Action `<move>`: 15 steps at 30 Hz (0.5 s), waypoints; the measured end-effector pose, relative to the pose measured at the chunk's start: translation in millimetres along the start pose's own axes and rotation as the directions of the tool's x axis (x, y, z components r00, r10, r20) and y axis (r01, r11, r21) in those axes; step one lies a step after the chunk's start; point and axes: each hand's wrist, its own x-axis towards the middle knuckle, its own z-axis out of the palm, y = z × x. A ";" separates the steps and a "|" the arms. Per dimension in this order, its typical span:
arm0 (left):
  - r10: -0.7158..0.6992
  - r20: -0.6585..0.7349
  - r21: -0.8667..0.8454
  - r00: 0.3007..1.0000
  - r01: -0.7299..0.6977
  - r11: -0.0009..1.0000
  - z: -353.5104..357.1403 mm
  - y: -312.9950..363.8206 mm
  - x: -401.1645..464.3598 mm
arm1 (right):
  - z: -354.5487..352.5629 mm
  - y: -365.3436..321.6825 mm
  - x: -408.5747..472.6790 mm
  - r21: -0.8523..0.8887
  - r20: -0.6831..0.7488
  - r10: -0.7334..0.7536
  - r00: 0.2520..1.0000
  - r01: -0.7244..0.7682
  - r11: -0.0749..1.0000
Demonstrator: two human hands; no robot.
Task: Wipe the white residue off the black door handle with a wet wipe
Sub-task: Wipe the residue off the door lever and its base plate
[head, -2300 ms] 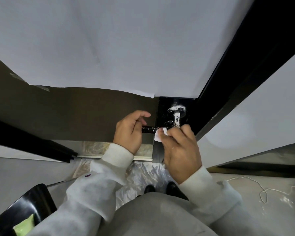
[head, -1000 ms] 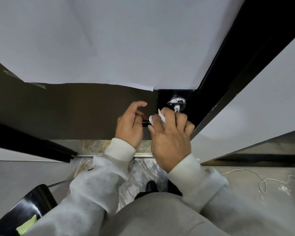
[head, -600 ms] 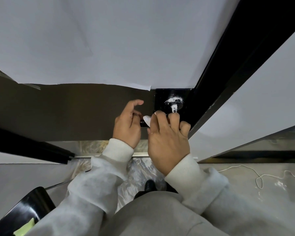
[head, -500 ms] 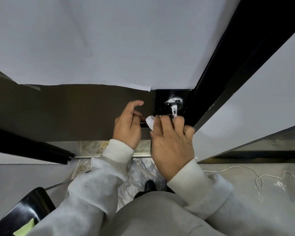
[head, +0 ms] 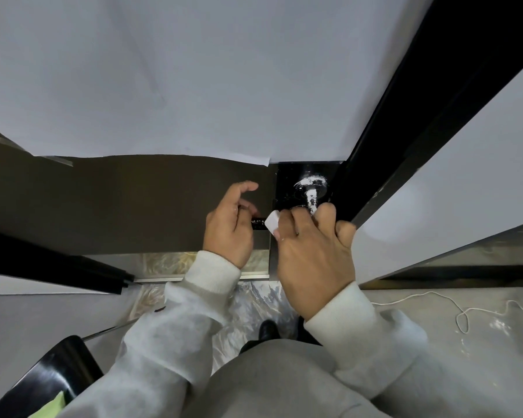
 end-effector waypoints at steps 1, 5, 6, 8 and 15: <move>0.000 0.001 -0.003 1.000 0.000 1.000 0.4 -0.3 0.1 | 1.6 -0.8 3.7 0.004 0.012 0.000 1.000 0.000 1.000; 0.000 0.007 -0.001 1.000 0.000 1.000 0.7 -0.7 0.1 | 4.9 5.9 5.9 0.076 -0.032 -0.036 0.999 0.039 0.996; 0.004 0.005 -0.001 1.000 -0.004 1.000 0.9 -0.6 0.3 | 6.0 8.8 3.4 0.123 -0.081 -0.046 0.996 0.056 0.991; 0.012 0.000 0.007 1.000 -0.012 1.000 0.9 -0.7 0.8 | 16.7 12.7 -5.6 0.214 -0.193 -0.079 0.978 0.121 0.969; -0.025 -0.008 -0.026 1.000 0.025 0.999 2.1 -1.8 -0.8 | 51.5 20.1 -39.9 0.886 0.058 0.268 0.962 -0.173 0.430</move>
